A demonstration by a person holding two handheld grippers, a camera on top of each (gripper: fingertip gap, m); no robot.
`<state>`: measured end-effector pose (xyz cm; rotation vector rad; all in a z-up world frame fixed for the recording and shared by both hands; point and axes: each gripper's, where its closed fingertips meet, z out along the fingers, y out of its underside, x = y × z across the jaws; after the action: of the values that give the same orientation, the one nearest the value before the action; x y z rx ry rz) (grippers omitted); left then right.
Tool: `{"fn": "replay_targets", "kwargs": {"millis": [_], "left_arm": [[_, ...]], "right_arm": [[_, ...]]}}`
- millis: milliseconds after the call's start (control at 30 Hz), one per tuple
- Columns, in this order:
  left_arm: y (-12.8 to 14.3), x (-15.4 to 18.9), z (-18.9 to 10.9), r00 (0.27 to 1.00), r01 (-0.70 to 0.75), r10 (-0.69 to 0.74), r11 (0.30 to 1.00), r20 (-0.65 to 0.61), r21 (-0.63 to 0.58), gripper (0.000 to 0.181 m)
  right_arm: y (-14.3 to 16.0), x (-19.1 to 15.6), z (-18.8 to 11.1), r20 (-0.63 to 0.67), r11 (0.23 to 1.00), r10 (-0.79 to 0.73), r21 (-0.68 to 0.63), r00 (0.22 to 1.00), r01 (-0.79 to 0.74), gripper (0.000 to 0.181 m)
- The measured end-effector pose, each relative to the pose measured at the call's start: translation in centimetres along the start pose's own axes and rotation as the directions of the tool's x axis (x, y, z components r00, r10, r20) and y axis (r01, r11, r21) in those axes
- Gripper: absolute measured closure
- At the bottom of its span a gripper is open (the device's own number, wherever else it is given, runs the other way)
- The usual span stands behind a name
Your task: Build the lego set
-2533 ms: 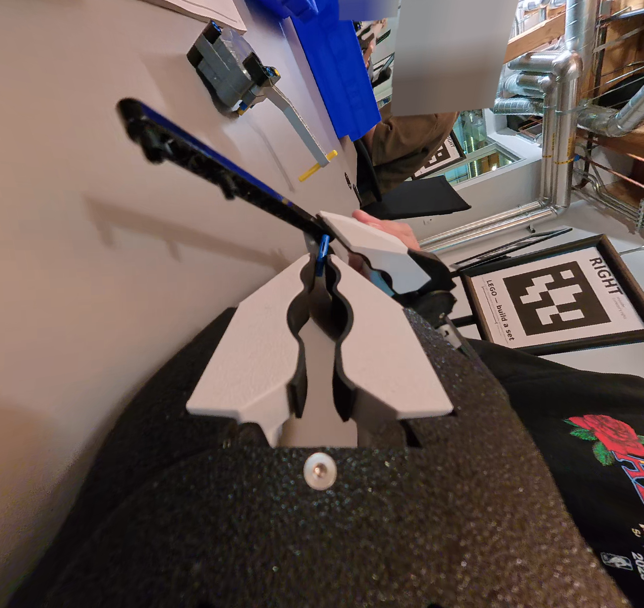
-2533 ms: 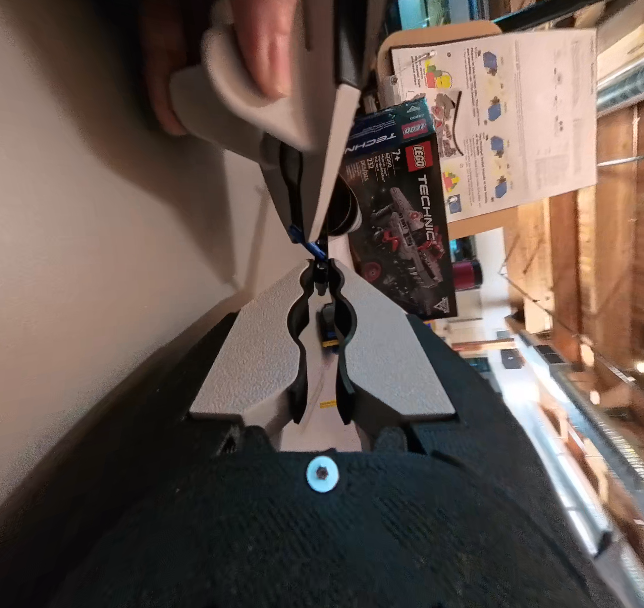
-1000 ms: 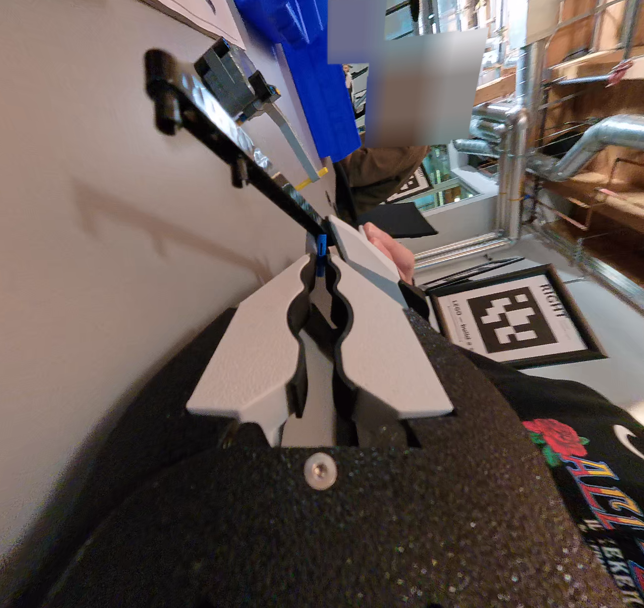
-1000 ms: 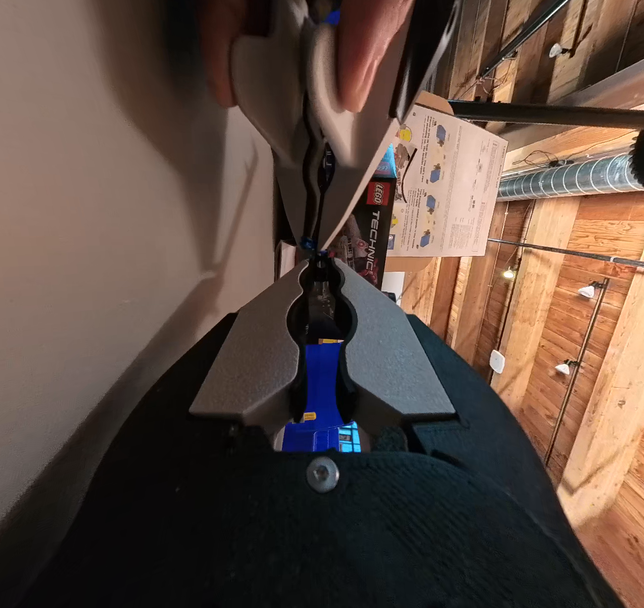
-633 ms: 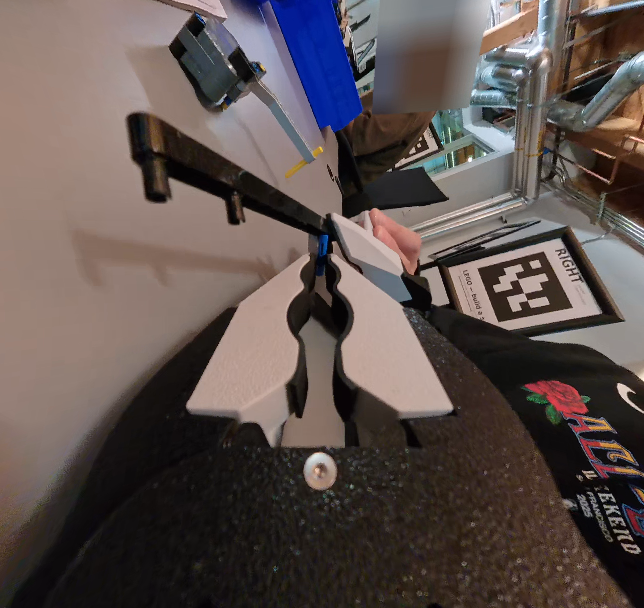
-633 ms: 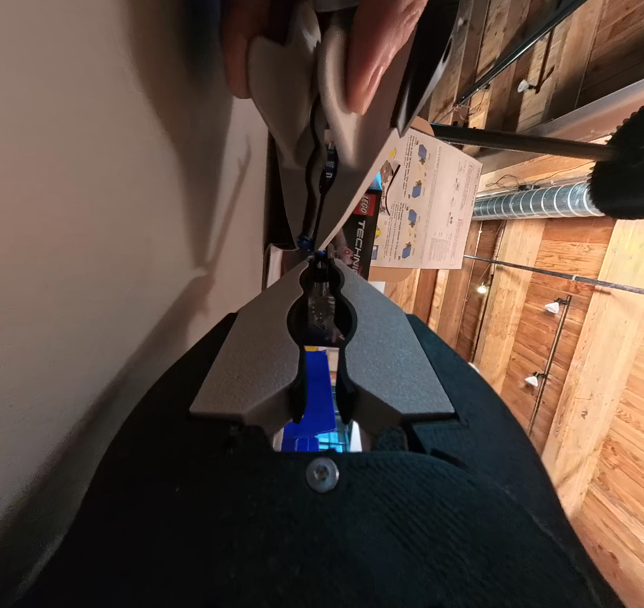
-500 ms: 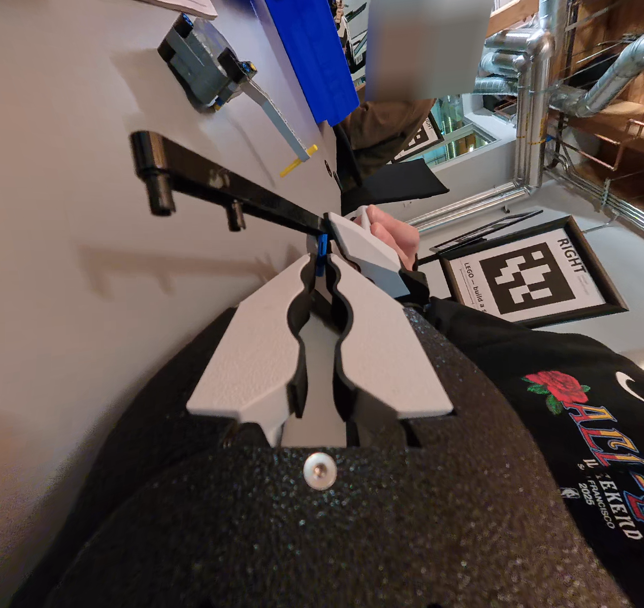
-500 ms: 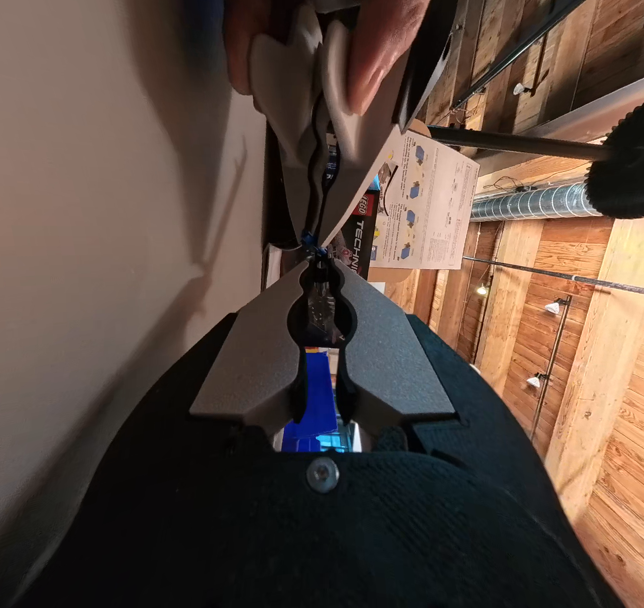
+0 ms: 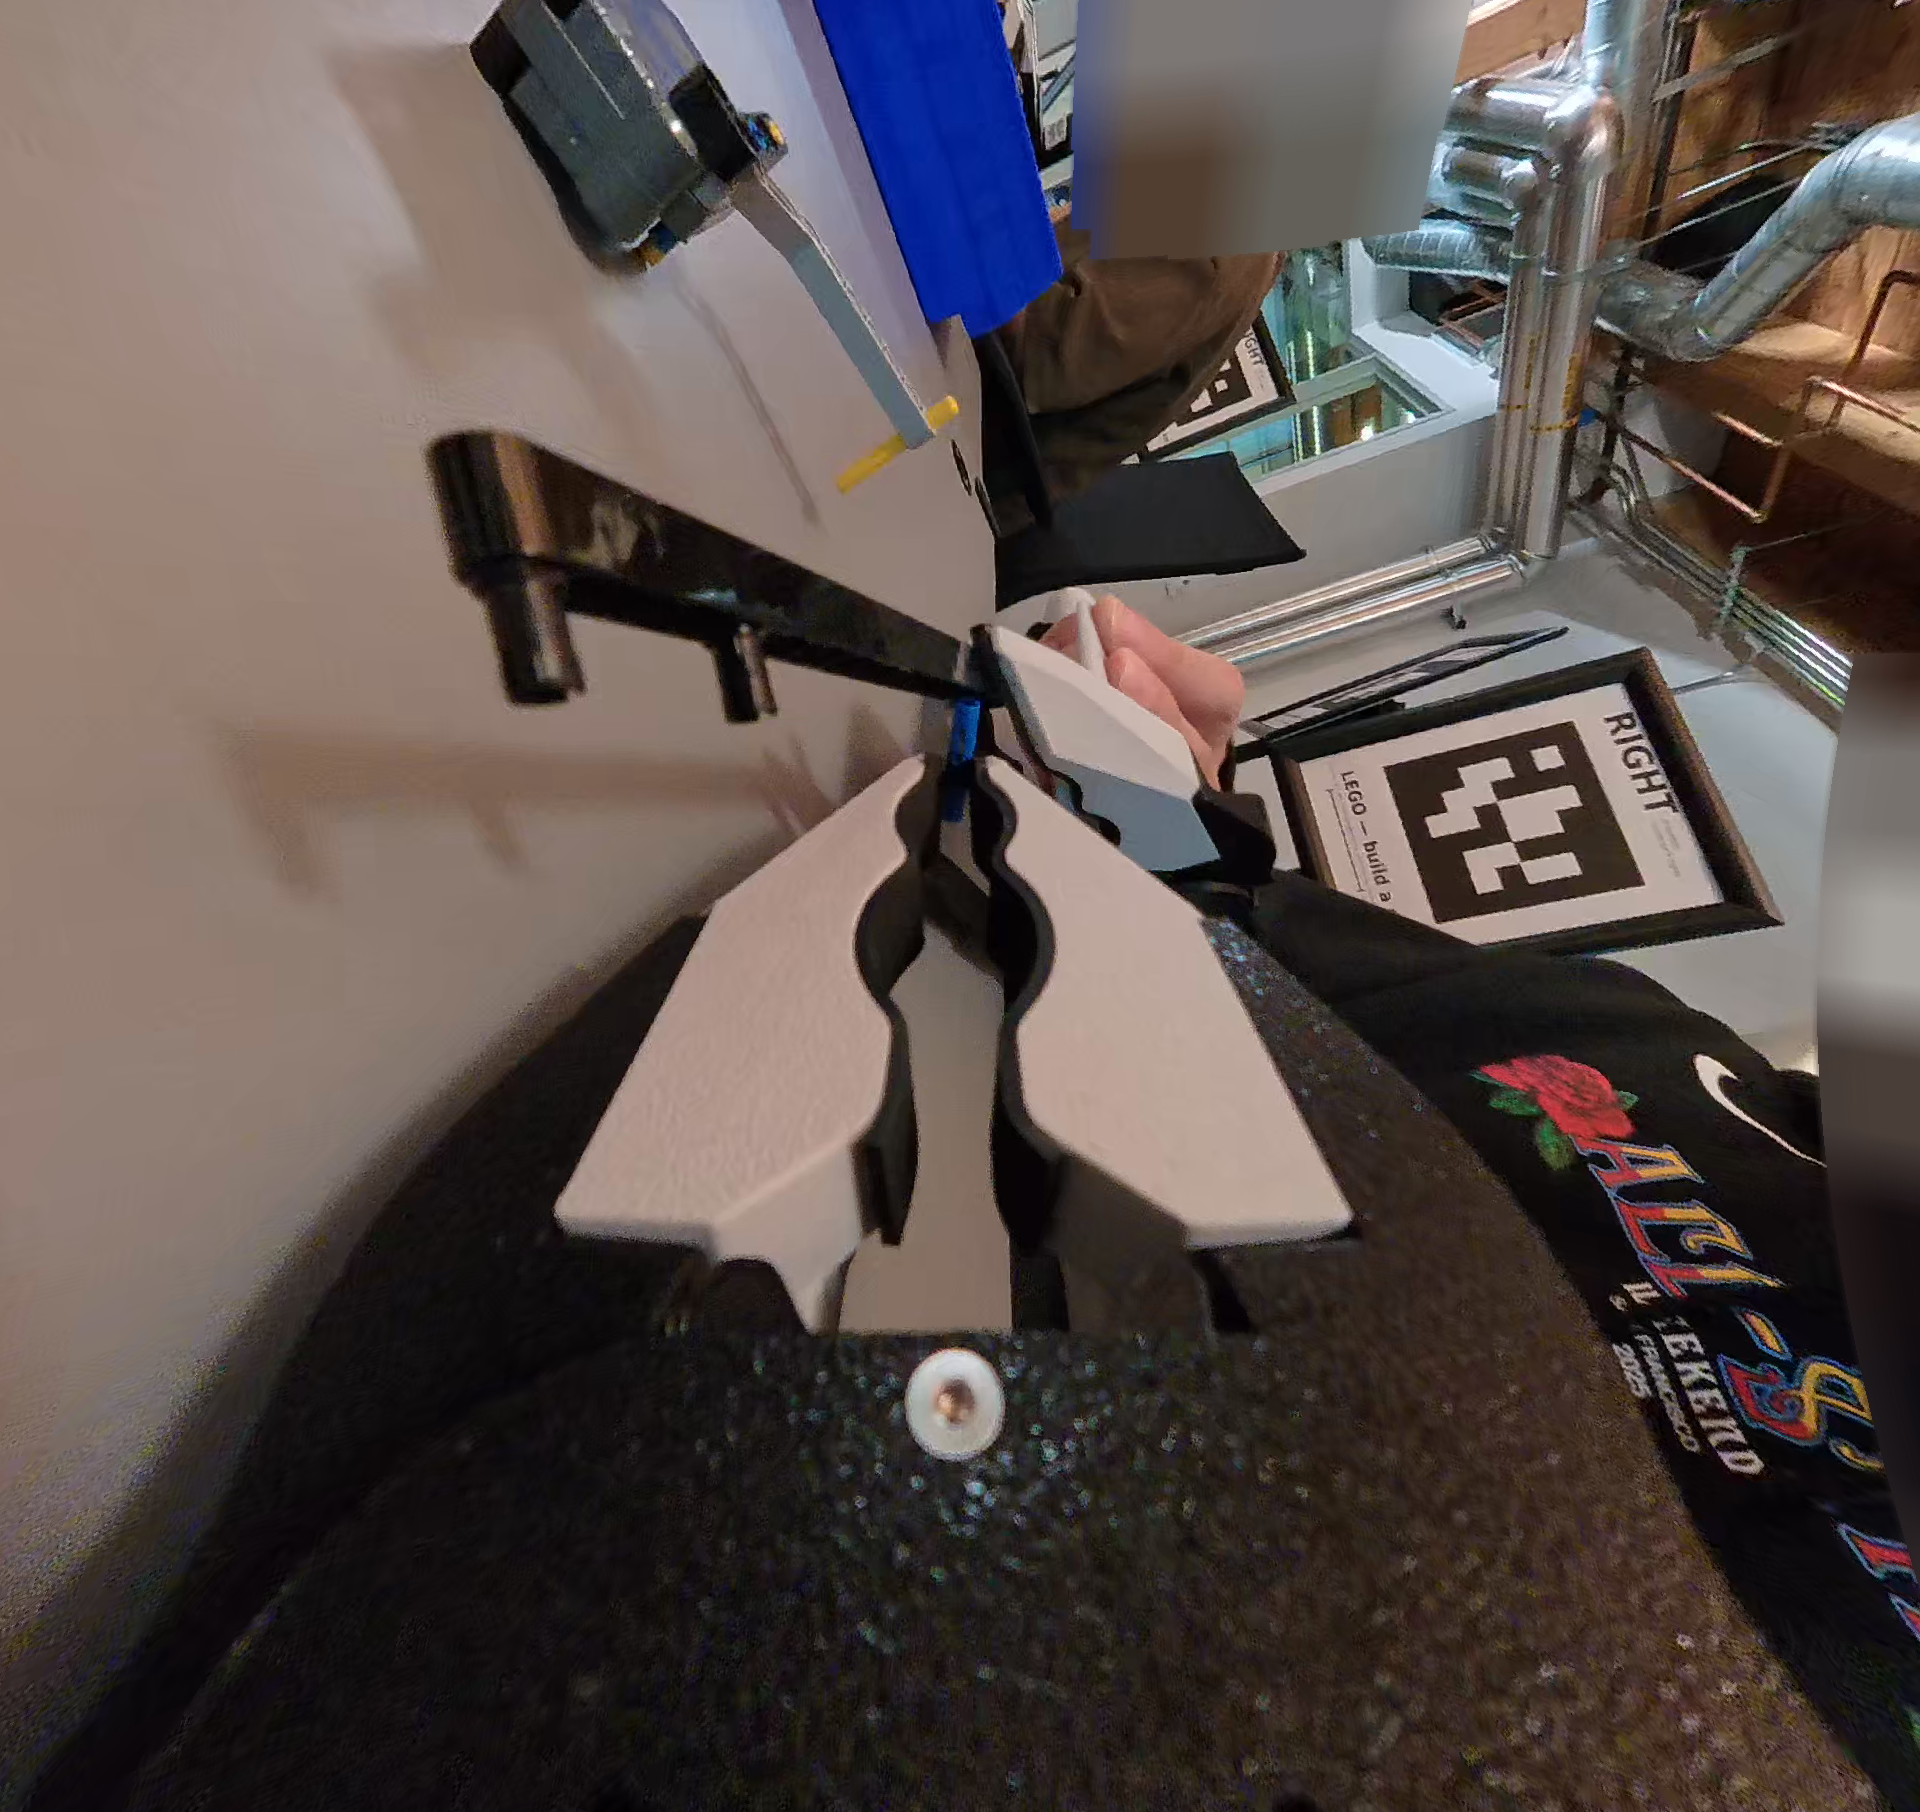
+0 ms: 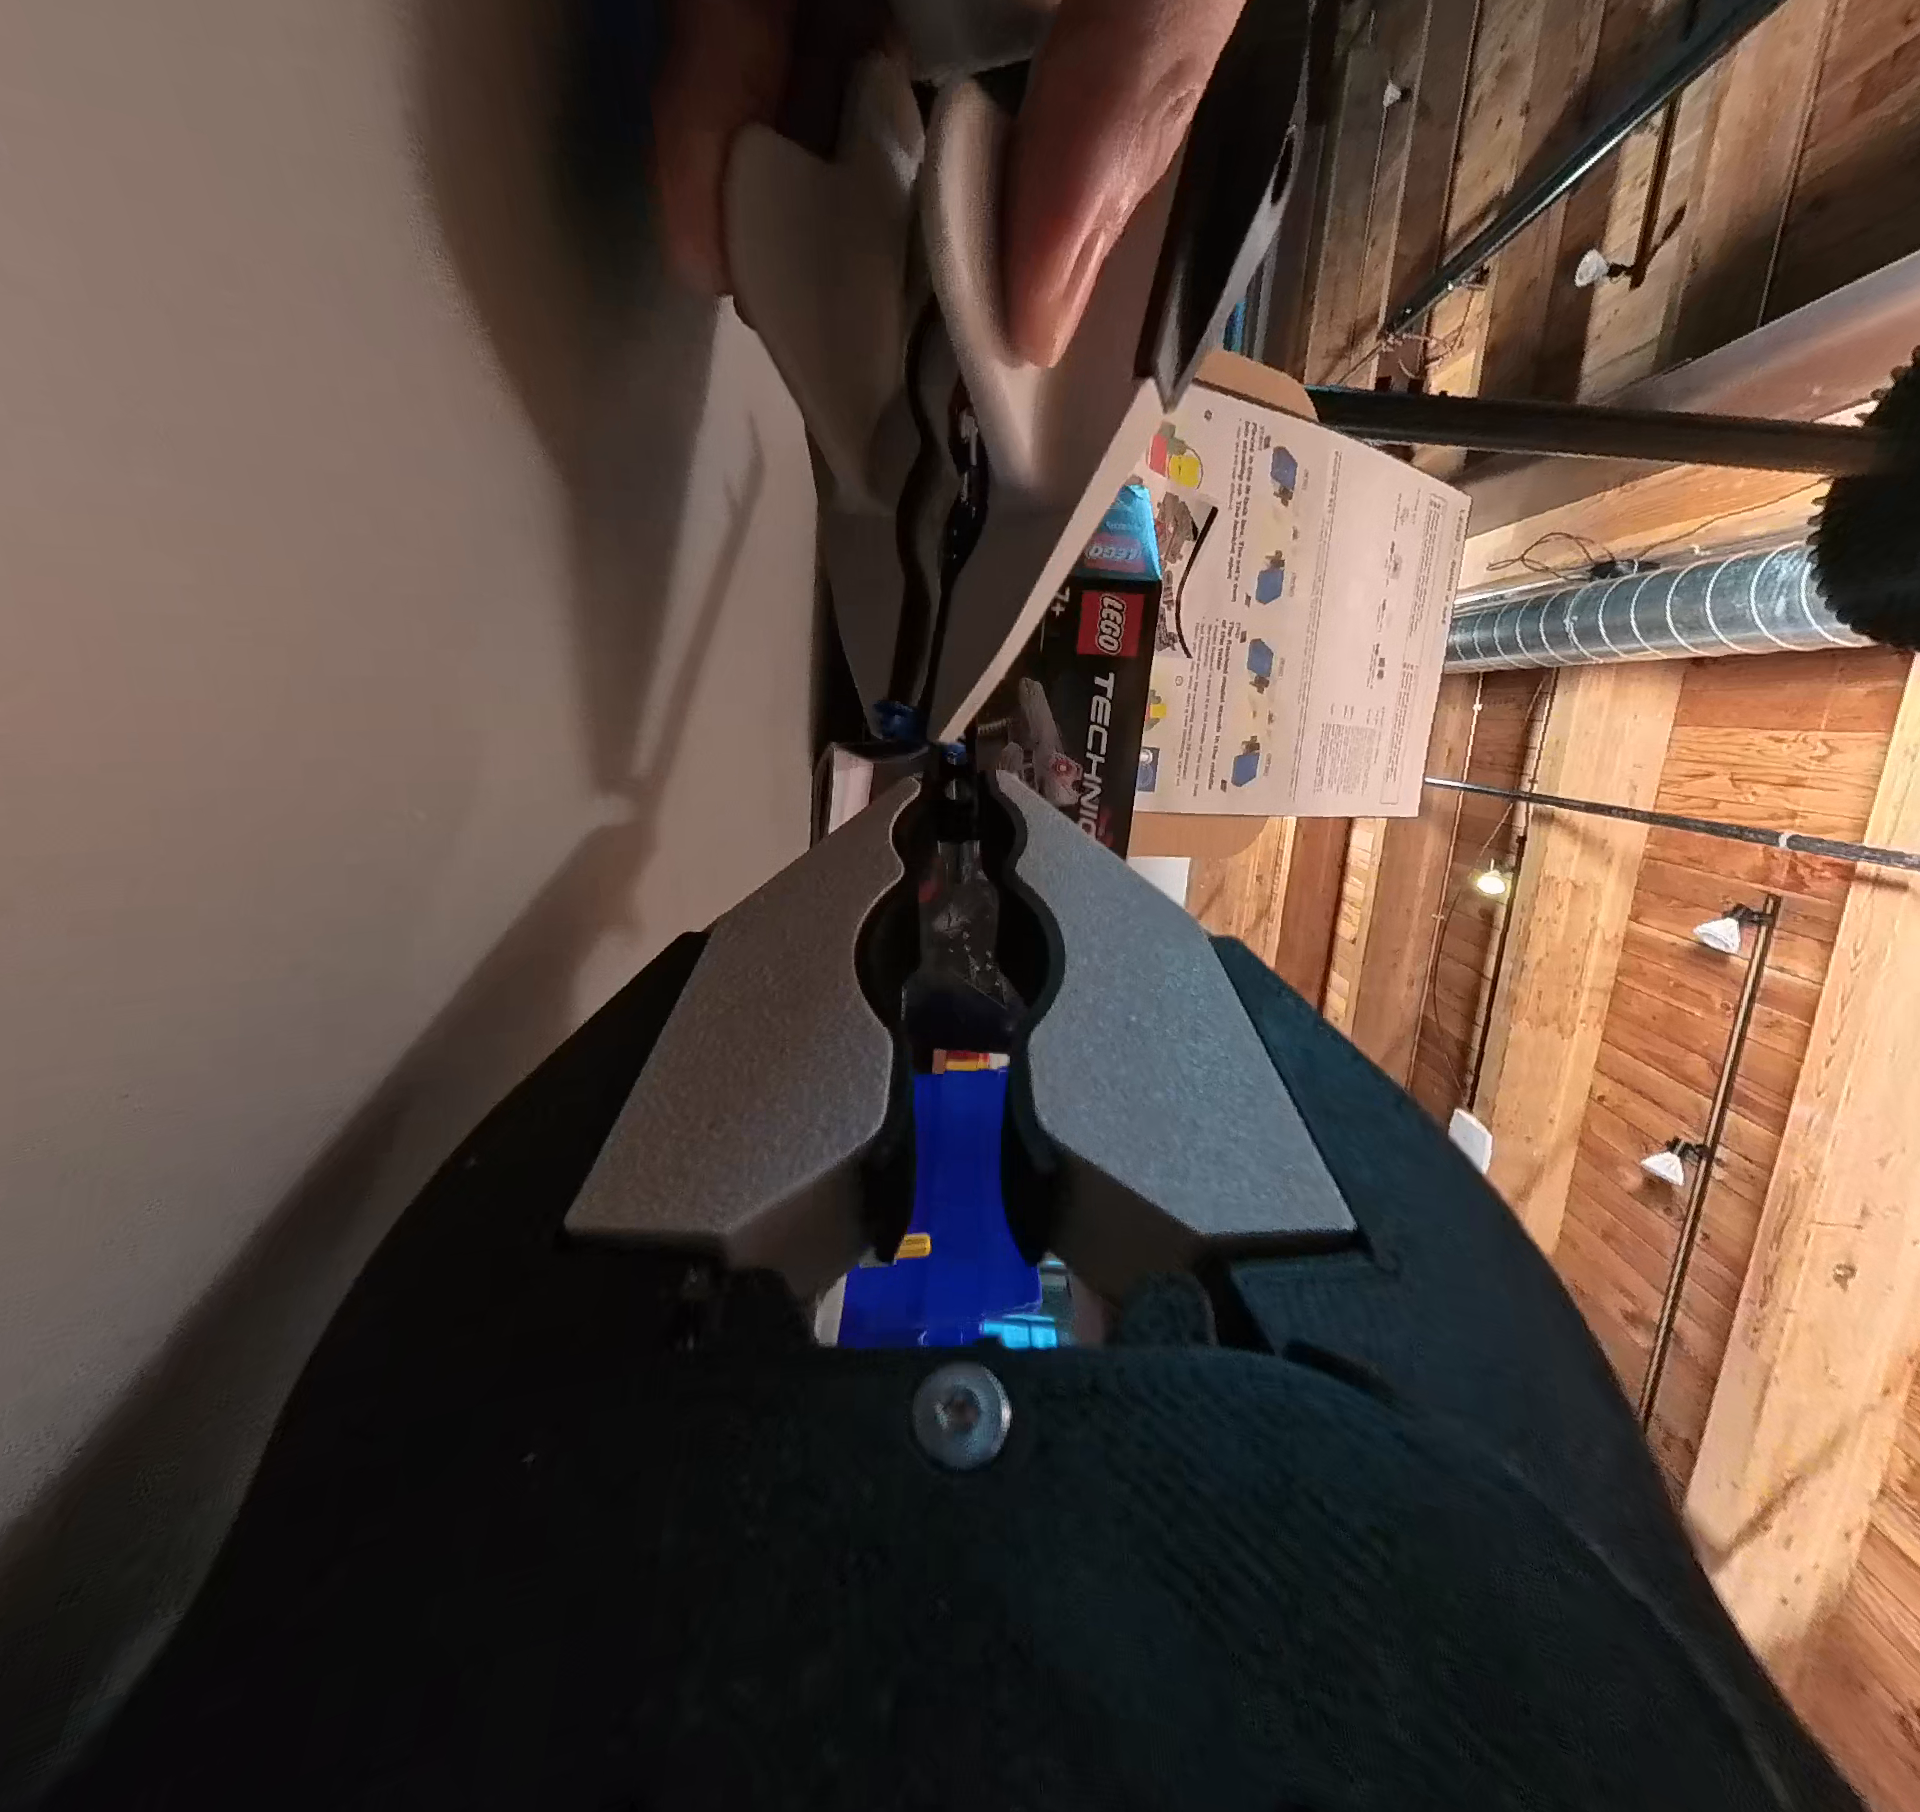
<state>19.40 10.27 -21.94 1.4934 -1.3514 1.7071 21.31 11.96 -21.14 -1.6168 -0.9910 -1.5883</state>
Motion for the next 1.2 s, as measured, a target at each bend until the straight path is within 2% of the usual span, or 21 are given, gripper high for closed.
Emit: {"fn": "replay_targets", "kwargs": {"millis": [400, 567, 733, 1200], "left_arm": [[0.7, 0.0, -0.7, 0.996, 0.09, -0.092, 0.993, -0.023, -0.071, 0.178], [0.9, -0.6, -1.2, 0.995, 0.079, -0.069, 0.988, 0.077, -0.131, 0.179], [0.3, -0.7, -1.2, 0.991, 0.056, -0.042, 0.993, 0.124, -0.107, 0.179], [-0.1, -1.4, -0.9, 0.99, 0.123, -0.125, 0.992, 0.068, 0.024, 0.179]], "right_arm": [[-1.1, -0.4, -0.1, 0.007, 0.997, -0.059, 0.053, 0.998, 0.059, 0.176], [-1.3, -1.0, 0.1, 0.036, 0.995, -0.073, 0.068, 0.997, 0.07, 0.176], [-0.8, -1.1, 0.3, 0.058, 0.998, -0.042, 0.041, 0.997, 0.04, 0.176], [-0.4, -1.6, 0.5, 0.095, 1.0, 0.011, 0.021, 0.995, -0.013, 0.176]]}}
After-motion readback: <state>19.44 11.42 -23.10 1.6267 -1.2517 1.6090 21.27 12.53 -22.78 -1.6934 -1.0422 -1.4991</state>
